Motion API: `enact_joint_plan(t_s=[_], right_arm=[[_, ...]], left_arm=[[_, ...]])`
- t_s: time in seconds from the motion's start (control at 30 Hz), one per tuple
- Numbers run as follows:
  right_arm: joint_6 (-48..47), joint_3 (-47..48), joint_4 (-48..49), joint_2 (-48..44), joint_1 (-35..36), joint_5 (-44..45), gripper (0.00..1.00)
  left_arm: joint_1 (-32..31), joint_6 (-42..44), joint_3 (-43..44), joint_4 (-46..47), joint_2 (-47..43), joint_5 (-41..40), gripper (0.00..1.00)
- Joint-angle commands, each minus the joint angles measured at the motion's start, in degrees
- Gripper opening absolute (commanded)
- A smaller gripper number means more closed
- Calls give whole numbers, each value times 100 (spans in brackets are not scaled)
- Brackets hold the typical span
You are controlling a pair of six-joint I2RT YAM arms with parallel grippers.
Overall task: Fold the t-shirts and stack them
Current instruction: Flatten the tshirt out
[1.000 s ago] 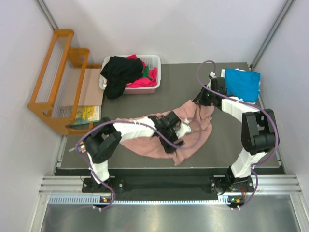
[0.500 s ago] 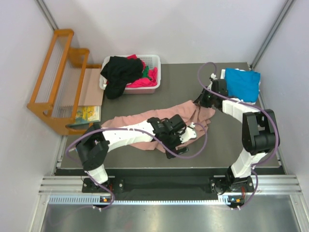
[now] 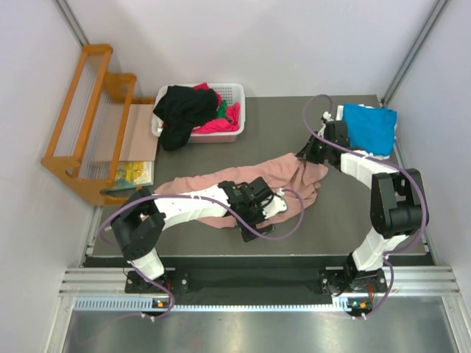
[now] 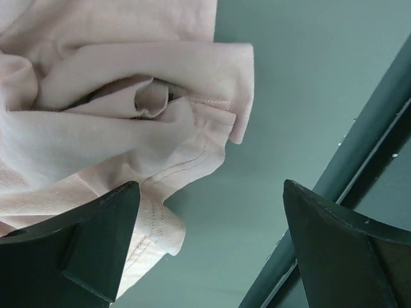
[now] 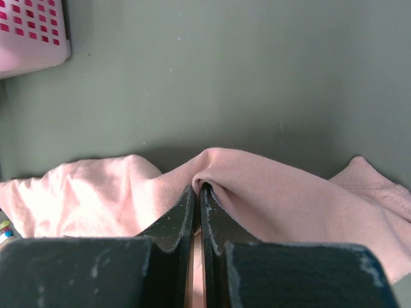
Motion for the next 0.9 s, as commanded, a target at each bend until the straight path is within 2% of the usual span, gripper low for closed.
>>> enact_joint_plan(t_s=[0.0, 0.3, 0.57, 0.67, 0.73, 0.87], right_arm=[[-51, -60, 155, -286, -29, -50, 0], [-25, -24, 155, -268, -38, -76, 0], [-7, -16, 182, -172, -29, -129, 0], [2, -33, 199, -128, -38, -173, 0], [-7, -42, 208, -110, -29, -173, 0], [-51, -42, 190, -110, -29, -182, 0]], left_arm=[[20, 23, -125, 162, -115, 35, 97], [47, 32, -213, 487, 333, 78, 96], [230, 67, 182, 628, 808, 61, 96], [476, 6, 393, 645, 983, 244, 89], [652, -47, 490, 628, 1089, 342, 77], [802, -12, 473, 698, 1151, 342, 68]])
